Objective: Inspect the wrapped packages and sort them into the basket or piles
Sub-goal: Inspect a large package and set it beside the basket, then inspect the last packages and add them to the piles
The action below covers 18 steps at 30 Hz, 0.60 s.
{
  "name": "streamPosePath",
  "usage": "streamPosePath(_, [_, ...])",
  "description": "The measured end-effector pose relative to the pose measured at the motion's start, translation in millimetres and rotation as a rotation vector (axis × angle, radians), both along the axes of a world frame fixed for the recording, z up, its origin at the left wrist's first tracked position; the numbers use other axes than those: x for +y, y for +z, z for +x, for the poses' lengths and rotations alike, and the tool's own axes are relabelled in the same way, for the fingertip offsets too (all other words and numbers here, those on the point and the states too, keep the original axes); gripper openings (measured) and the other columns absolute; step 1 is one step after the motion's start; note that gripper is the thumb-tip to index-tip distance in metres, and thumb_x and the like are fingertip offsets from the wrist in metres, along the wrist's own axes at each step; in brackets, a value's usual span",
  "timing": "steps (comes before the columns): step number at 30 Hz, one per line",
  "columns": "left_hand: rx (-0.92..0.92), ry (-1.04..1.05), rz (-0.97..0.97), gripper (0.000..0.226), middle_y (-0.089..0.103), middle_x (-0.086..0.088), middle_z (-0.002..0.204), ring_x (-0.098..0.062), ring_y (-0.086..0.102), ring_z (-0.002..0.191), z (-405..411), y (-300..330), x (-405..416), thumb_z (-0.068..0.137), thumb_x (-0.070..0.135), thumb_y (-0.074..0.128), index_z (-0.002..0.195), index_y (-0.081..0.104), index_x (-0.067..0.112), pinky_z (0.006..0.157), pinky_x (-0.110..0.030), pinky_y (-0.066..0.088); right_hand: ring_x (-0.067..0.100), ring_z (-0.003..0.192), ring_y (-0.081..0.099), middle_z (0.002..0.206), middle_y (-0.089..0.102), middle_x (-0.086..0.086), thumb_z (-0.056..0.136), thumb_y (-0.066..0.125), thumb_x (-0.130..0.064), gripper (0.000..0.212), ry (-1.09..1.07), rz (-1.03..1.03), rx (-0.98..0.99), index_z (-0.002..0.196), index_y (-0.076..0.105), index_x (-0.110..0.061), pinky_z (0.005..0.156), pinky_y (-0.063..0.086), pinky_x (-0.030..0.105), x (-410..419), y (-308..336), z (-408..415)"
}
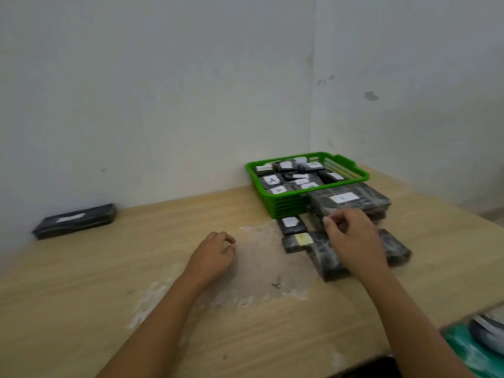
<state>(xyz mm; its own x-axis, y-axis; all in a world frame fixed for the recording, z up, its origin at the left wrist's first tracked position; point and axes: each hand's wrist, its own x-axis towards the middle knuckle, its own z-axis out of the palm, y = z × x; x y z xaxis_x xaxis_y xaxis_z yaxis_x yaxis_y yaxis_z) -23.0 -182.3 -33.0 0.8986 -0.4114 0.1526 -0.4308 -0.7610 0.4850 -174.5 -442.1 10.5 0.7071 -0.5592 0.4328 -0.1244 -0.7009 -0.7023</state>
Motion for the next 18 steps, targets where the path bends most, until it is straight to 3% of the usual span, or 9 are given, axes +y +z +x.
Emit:
streamPosePath(5, [-0.047,0.123,0.001,0.020,0.061,0.000,0.122,-0.021,0.059,0.115,12.6,7.3,75.0,0.100,0.027,0.056,0.117,0.067,0.025,0.095,-0.033,0.045,0.020,0.100,0.060,0.101,0.063,-0.001,0.093,0.070,-0.029,0.012,0.353,-0.101,0.121,0.097,0.071,-0.017,0.085,0.039,0.028,96.2,3.7,71.7])
streamPosePath(9, [-0.053,0.230,0.048,0.022,0.060,0.003,0.121,-0.018,0.060,0.111,21.7,5.3,130.0,0.099,0.030,0.055,0.118,0.066,0.027,0.094,-0.034,0.048,0.018,0.119,0.059,0.125,0.066,-0.001,0.097,0.064,-0.038,0.028,0.625,-0.177,0.291,0.119,0.068,-0.022,0.094,0.040,0.025,173.7,-8.5,128.3])
streamPosePath(18, [-0.093,0.474,0.103,0.028,0.058,0.003,0.129,-0.018,0.060,0.112,88.5,3.8,237.1,0.102,0.041,0.053,0.124,0.062,0.026,0.092,-0.034,0.048,0.020,0.136,0.048,0.149,0.052,-0.001,0.100,0.054,-0.048,0.049,0.842,-0.305,0.429,0.144,0.053,-0.025,0.113,0.039,0.035,301.9,-43.4,238.4])
